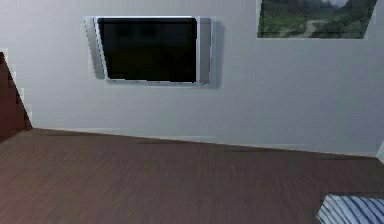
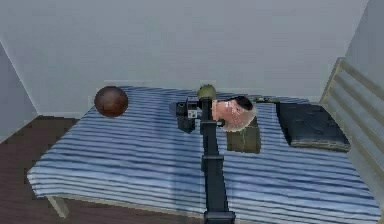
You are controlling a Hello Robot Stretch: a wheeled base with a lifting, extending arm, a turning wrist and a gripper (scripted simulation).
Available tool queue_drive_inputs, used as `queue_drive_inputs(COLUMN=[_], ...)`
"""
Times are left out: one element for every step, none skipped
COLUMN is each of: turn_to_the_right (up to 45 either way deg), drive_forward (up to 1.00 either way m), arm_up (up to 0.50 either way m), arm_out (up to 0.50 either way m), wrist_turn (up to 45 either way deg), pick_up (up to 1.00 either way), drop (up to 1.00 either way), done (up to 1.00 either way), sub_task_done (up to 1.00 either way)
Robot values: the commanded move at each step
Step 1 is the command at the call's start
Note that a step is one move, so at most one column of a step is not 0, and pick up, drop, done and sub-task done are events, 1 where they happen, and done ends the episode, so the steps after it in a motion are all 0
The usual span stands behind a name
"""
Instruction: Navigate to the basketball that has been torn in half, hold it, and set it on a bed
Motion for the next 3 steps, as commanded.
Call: queue_drive_inputs(turn_to_the_right=[0.0,0.0,0.0], drive_forward=[0.0,0.0,0.0], arm_up=[0.0,0.1,0.0], arm_out=[0.0,0.0,-0.08], wrist_turn=[0.0,0.0,0.0], pick_up=[0.0,0.0,0.0], drop=[1.0,0.0,0.0], done=[0.0,0.0,0.0], sub_task_done=[0.0,0.0,0.0])
